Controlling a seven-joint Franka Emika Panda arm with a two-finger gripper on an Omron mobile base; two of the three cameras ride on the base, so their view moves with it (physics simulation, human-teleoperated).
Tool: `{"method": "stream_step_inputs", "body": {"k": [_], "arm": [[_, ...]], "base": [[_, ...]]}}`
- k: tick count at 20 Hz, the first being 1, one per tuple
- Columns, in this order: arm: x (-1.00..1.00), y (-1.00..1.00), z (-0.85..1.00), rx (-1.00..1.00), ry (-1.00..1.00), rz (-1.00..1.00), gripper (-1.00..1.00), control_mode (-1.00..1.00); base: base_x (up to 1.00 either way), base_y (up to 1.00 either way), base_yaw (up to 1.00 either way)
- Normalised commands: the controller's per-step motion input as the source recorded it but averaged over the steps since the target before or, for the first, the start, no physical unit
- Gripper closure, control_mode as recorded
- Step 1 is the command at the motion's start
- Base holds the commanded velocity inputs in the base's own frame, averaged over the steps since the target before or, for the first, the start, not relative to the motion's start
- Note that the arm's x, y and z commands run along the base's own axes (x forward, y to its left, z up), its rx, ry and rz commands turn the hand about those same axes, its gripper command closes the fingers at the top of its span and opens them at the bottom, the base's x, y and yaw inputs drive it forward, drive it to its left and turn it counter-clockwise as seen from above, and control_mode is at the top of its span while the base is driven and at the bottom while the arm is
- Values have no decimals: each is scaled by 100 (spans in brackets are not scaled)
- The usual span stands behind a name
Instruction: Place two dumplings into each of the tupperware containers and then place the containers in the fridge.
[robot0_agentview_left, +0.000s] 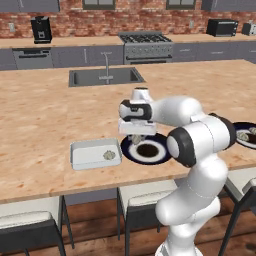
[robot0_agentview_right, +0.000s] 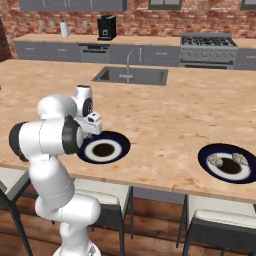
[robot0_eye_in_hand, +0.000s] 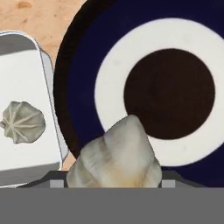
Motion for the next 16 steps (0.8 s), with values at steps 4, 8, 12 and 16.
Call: {"method": "stream_step_inputs", "body": {"k": [4,8,12,16], "arm": [[1,100,0,0,0,5,100,-100],[9,100,0,0,0,5,100,-100],[8,99,0,0,0,3,100,-100],[6,91,0,0,0,3,100,-100]], "base": [[0,0,0],[0,0,0],[0,0,0],[0,0,0]]}}
